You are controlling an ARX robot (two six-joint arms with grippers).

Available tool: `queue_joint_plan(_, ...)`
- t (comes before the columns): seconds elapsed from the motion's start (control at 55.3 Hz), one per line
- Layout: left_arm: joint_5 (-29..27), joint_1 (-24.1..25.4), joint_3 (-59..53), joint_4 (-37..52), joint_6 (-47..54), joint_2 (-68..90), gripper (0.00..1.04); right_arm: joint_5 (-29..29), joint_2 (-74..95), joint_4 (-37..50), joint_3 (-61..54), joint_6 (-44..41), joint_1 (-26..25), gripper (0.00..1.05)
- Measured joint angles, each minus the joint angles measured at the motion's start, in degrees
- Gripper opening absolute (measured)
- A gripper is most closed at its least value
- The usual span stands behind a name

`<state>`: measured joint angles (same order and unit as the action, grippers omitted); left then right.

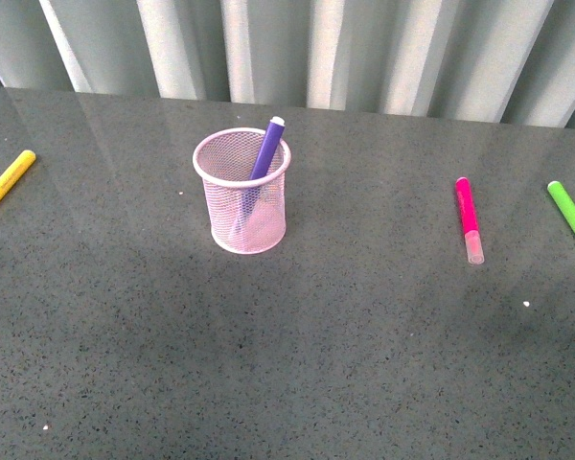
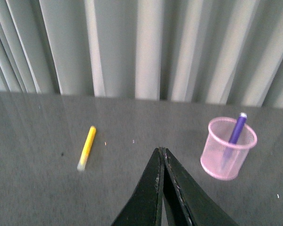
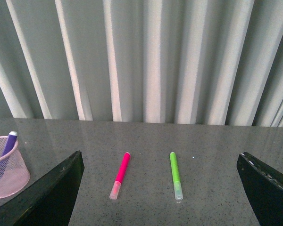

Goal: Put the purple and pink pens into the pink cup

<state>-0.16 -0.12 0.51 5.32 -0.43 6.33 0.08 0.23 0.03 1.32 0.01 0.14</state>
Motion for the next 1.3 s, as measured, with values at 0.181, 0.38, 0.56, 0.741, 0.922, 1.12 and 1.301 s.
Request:
queue_joint_plan(0.181, 0.15, 0.0, 0.0, -5.25, 0.02, -6.08, 0.04, 0.02, 0.0, 0.0, 0.0, 0.0, 0.0, 0.98)
queue_joint_plan(0.38, 0.15, 0.0, 0.0, -5.29, 0.0, -6.1, 0.09, 0.02, 0.0, 0.0, 0.0, 0.0, 0.0, 0.98)
queue_joint_plan(0.56, 0.15, 0.0, 0.0, -5.29, 0.0, -6.1, 0.51, 0.02, 0.0, 0.0, 0.0, 0.0, 0.0, 0.98)
queue_joint_plan(0.741, 0.15, 0.0, 0.0, -5.29, 0.0, -6.1, 0.87, 0.02, 0.0, 0.0, 0.0, 0.0, 0.0, 0.98)
queue_joint_plan(0.922, 0.15, 0.0, 0.0, -5.29, 0.15, -6.1, 0.98, 9.55, 13.84, -4.02, 2.91, -1.16, 1.42, 0.98)
queue_joint_plan(1.12, 0.15, 0.0, 0.0, -5.29, 0.15, -6.12, 0.98, 7.34, 41.09, 14.19, 8.83, -1.66, -2.69, 0.98)
queue_joint_plan(1.301, 0.15, 0.0, 0.0, -5.29, 0.17, -6.12, 0.98, 3.21, 63.56, 11.17, 20.59, 4.35, -3.54, 0.98)
